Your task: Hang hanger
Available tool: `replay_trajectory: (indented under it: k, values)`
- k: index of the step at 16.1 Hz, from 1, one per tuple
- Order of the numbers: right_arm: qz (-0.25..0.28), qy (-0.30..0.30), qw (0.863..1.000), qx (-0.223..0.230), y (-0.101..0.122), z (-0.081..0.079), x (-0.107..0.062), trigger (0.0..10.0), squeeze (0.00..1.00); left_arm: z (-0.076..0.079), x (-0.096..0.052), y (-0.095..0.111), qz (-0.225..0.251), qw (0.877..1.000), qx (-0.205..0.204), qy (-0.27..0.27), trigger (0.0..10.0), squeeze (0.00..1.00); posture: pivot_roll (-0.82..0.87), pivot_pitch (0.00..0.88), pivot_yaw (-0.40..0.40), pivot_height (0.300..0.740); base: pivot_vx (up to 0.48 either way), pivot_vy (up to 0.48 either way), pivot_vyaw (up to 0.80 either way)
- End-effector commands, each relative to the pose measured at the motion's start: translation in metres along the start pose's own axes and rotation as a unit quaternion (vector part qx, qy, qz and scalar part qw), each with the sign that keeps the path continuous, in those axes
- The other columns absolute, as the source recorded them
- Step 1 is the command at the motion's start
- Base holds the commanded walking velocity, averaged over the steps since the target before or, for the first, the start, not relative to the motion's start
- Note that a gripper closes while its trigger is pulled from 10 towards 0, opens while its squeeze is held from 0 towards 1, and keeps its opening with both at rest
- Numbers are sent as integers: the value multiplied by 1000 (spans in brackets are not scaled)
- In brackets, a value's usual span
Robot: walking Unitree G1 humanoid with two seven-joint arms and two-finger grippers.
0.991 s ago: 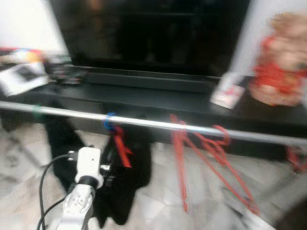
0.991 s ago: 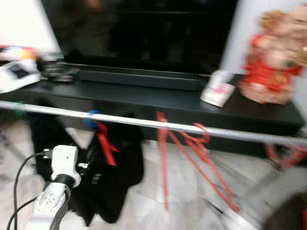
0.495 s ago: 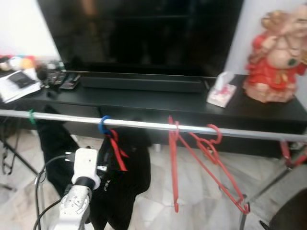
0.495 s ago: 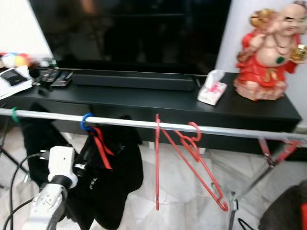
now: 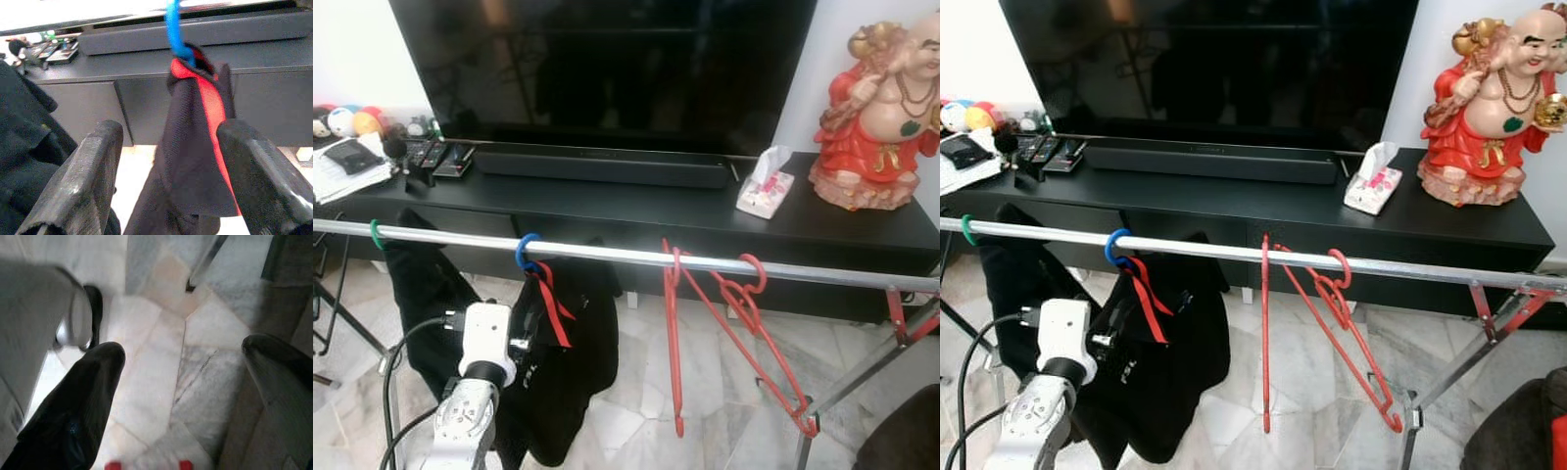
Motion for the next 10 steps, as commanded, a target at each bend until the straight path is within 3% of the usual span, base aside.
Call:
replay_trajectory:
  k: [1,3,6,10]
  values:
    - [-14,9,1000,-21,-10,2,-1,10000,0,-4,1,5,9,1000,2,9,10000,0,-54,0,-18,740,0,0,0]
    - [-21,31,998,-60,-16,-4,-1,10000,0,-5,1,12,21,1000,1,13,10000,0,-43,0,-20,740,0,0,0]
    - [-22,42,997,-65,-17,-12,-2,10000,0,-12,0,17,34,999,-4,34,10000,0,-34,0,-25,740,0,0,0]
    - [-1,25,998,-49,-4,1,-1,10000,0,-11,0,17,35,999,-9,35,10000,0,-39,0,-26,740,0,0,0]
Point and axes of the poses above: a point about 5 cm out from each wrist's last joint towards the gripper, its own x axis pointing out of the wrist towards the gripper, its own y axis along the axis of the wrist's last joint, z = x × y, the point moved 6 cm from there along x, pointing out of the wrist towards the gripper, and after that the axes turned 2 degrees about -x, right-handed, at the moved point
